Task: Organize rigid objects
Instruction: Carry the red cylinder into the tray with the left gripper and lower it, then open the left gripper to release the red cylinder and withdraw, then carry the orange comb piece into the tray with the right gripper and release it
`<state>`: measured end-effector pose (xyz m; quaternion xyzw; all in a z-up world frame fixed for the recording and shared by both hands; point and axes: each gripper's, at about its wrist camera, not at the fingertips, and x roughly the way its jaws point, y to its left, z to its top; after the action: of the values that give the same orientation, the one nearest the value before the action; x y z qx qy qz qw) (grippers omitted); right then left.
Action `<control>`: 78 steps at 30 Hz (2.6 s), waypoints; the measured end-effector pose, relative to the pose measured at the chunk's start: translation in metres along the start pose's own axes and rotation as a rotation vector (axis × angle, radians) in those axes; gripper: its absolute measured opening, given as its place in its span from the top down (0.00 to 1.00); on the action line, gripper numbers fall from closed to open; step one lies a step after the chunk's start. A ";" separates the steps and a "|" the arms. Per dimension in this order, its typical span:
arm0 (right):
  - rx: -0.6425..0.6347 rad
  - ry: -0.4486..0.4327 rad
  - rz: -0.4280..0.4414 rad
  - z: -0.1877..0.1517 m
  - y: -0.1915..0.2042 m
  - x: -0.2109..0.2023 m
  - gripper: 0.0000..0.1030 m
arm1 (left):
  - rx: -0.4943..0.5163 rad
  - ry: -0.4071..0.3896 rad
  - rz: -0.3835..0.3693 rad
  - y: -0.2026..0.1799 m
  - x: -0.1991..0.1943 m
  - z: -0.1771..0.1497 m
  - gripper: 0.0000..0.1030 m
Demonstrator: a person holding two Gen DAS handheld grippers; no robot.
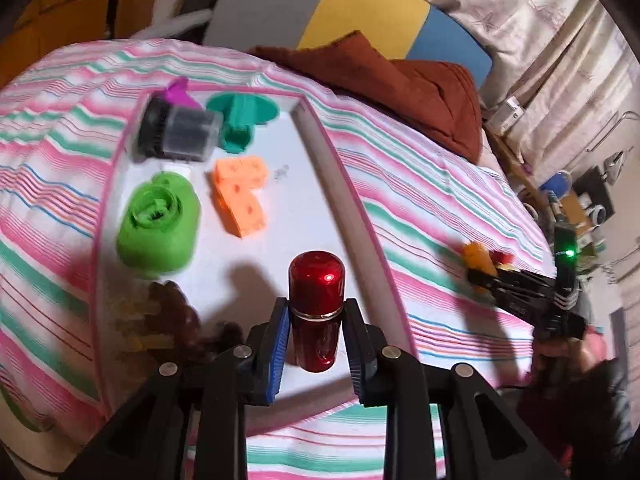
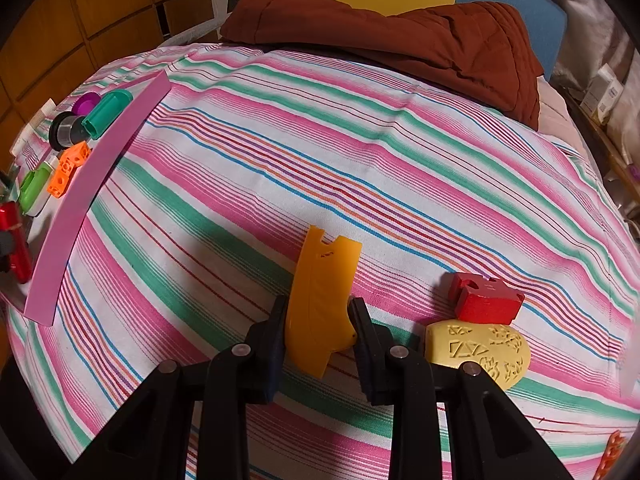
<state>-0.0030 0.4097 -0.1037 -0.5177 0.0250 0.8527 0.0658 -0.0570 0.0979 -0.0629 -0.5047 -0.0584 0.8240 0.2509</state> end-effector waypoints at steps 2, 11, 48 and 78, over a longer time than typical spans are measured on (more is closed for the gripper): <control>-0.004 0.000 -0.001 0.000 0.001 0.000 0.70 | 0.014 0.005 0.020 0.000 0.000 0.000 0.74; -0.009 0.000 -0.006 -0.001 0.002 -0.001 0.70 | 0.085 -0.023 0.102 -0.001 -0.003 -0.006 0.74; 0.081 0.060 -0.043 0.005 0.023 -0.006 0.71 | 0.111 -0.232 0.271 0.026 -0.068 -0.011 0.72; -0.243 -0.042 0.170 0.064 0.249 -0.022 0.71 | -0.003 -0.268 0.304 0.073 -0.088 -0.020 0.72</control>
<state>-0.0833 0.1684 -0.0606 -0.5000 -0.0359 0.8625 -0.0691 -0.0334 -0.0097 -0.0275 -0.3941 -0.0154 0.9120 0.1129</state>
